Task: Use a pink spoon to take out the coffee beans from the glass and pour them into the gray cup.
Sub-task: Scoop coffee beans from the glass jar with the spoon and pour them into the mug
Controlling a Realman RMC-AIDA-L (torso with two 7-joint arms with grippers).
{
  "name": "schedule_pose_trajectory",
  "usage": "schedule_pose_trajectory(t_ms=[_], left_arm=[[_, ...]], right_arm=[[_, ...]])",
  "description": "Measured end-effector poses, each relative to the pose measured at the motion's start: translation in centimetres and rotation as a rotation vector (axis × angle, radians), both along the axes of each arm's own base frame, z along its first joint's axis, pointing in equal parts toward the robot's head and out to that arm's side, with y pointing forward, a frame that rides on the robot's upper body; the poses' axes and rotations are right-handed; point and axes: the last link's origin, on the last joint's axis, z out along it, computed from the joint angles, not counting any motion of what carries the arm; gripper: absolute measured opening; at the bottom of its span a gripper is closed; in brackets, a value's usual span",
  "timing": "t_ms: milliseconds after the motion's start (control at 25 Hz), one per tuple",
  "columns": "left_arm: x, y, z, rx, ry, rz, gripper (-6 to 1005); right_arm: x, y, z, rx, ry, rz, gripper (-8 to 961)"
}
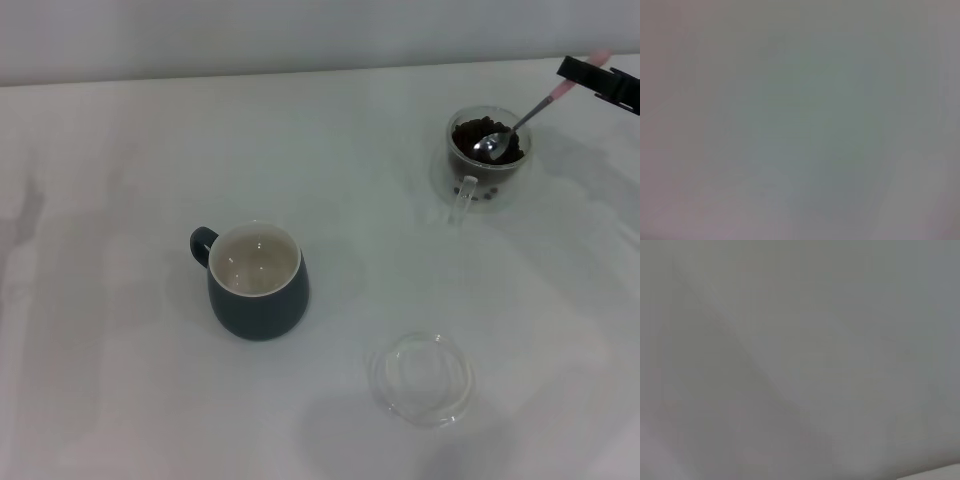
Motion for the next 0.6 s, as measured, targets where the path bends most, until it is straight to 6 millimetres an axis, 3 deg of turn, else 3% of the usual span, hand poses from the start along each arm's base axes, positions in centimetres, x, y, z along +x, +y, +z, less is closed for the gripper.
schedule_pose_trajectory(t_ms=[360,600], left_arm=[[-0.02,-0.05,-0.03,0.001,-0.002,0.002,888],[0.05,0.08,0.03,0.003,-0.002,0.000,888]], right_arm=[[-0.10,-0.01,-0.46,-0.025,0.011,-0.010,150],[0.72,0.02,-0.28,-0.025,0.116,-0.125,151]])
